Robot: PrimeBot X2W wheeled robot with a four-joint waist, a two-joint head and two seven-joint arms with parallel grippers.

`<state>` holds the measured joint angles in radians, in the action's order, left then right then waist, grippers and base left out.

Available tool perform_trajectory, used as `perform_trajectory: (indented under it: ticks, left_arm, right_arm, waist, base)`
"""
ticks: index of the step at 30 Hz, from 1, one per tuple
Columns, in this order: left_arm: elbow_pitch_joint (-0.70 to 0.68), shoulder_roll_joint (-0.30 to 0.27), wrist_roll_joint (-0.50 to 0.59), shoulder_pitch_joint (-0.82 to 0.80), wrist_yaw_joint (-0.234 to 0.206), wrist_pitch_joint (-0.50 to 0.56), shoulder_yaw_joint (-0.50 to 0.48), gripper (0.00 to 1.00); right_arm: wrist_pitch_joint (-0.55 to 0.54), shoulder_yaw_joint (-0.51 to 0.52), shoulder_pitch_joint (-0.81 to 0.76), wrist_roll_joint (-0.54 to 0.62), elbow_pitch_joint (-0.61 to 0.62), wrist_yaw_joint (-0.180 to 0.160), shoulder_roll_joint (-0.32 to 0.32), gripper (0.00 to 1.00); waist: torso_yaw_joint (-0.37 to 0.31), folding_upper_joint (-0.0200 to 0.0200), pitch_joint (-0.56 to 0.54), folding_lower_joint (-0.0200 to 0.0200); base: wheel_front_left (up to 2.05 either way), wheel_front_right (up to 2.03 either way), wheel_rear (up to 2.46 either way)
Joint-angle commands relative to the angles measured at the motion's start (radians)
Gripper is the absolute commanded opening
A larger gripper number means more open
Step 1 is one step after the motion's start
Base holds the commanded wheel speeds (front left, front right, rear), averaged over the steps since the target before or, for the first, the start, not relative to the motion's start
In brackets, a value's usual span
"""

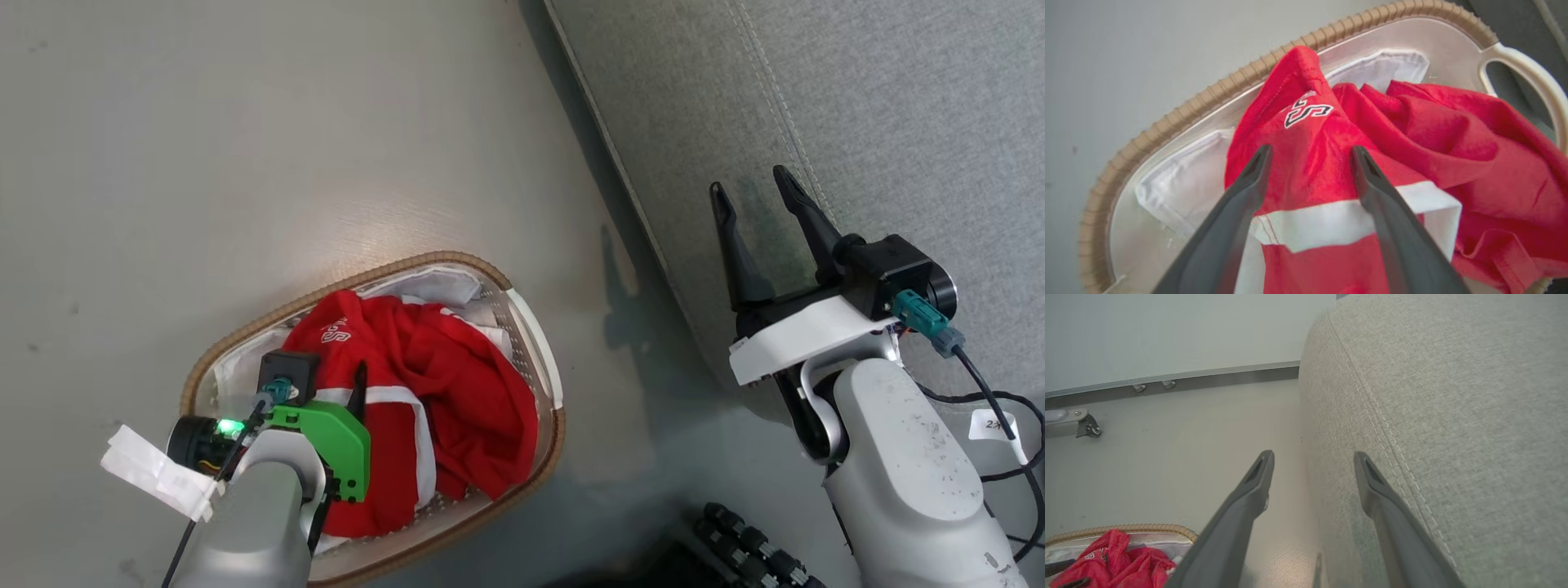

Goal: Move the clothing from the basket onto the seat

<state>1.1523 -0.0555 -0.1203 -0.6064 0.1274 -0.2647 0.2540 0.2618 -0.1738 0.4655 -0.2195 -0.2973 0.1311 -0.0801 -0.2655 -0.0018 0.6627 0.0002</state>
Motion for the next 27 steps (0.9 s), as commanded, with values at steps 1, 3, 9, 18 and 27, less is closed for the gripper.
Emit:
perform_trajectory:
  ticks: [1, 3, 9, 18, 27]
  left_arm:
    - [0.021, -0.009, -0.012, -0.028, 0.003, 0.001, -0.003, 1.0]
    - [0.059, -0.006, -0.034, -0.041, 0.004, 0.01, 0.008, 1.0]
    - [0.1, 0.001, -0.098, -0.049, 0.003, 0.05, 0.069, 0.18]
    - [0.048, 0.004, -0.184, 0.019, 0.004, 0.0, 0.123, 0.0]
    - [-0.301, 0.004, -0.197, 0.188, 0.004, -0.001, 0.087, 0.0]
  right_arm:
    - [0.004, 0.001, 0.019, -0.005, 0.005, -0.001, 0.003, 1.0]
    - [0.004, 0.002, 0.02, -0.005, 0.006, -0.001, 0.005, 1.0]
    - [0.004, 0.001, 0.023, 0.0, -0.005, -0.001, 0.011, 1.0]
    - [0.004, -0.009, -0.015, 0.006, -0.034, -0.001, -0.006, 1.0]
    - [0.004, -0.02, -0.096, -0.011, -0.071, -0.001, -0.027, 1.0]
  waist:
    - [-0.05, 0.0018, 0.067, -0.0002]
    - [-0.055, 0.0018, 0.076, -0.0002]
    - [-0.053, 0.0018, 0.069, -0.0002]
    - [0.023, 0.0018, -0.082, -0.0002]
    - [0.15, 0.0018, -0.299, -0.0002]
  base:
    - [0.0, 0.0, 0.0]
    - [0.0, 0.0, 0.0]
    - [0.0, 0.0, 0.0]
    - [0.0, 0.0, 0.0]
    - [0.0, 0.0, 0.0]
